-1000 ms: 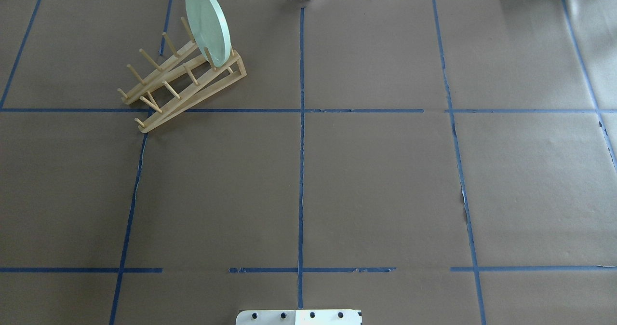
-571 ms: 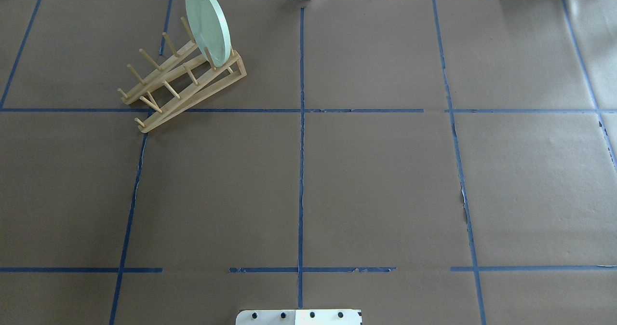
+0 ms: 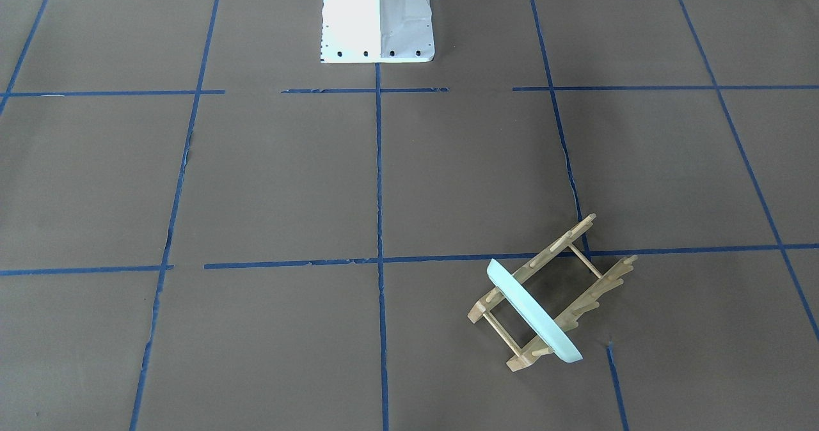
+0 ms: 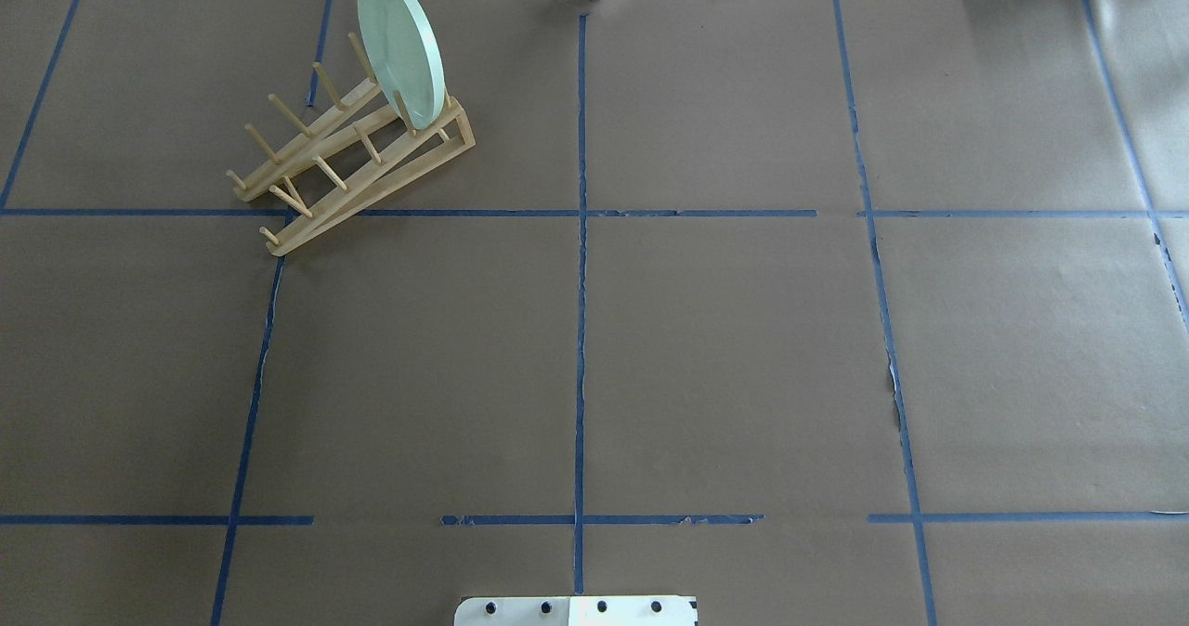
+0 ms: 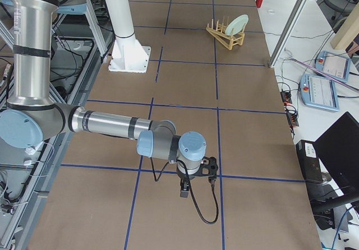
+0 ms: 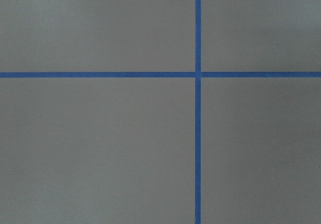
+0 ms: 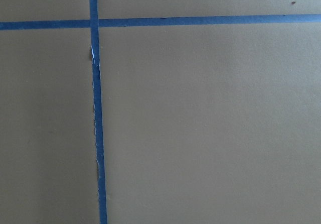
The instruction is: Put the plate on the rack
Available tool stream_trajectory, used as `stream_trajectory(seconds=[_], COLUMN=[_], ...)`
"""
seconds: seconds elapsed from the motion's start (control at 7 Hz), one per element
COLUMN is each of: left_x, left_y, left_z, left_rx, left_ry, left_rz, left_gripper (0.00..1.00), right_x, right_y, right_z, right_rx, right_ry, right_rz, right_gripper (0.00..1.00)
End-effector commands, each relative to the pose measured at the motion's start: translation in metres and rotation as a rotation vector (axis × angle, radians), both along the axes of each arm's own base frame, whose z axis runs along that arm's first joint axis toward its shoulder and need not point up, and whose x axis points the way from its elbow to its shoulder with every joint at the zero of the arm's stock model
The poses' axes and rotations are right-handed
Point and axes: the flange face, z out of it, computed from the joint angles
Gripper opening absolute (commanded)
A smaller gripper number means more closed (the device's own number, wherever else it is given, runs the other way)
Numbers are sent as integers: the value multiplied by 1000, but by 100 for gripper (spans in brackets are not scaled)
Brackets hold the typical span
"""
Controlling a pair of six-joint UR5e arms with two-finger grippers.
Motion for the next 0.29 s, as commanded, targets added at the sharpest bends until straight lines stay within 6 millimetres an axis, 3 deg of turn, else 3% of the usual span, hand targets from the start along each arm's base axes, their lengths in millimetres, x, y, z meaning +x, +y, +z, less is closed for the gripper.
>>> stream_trajectory(seconds=[0.0, 0.14], left_x=[0, -1], left_y=[-2, -14], left_z=[-10, -25], left_rx=[21, 47], left_ry=[-2, -4], left_rz=[0, 0], left_gripper=[100, 100], right_x=[0, 0], right_y=[0, 0], right_z=[0, 0], right_rx=[1, 1], right_ry=[0, 0], right_rz=[0, 0], right_gripper=[100, 100])
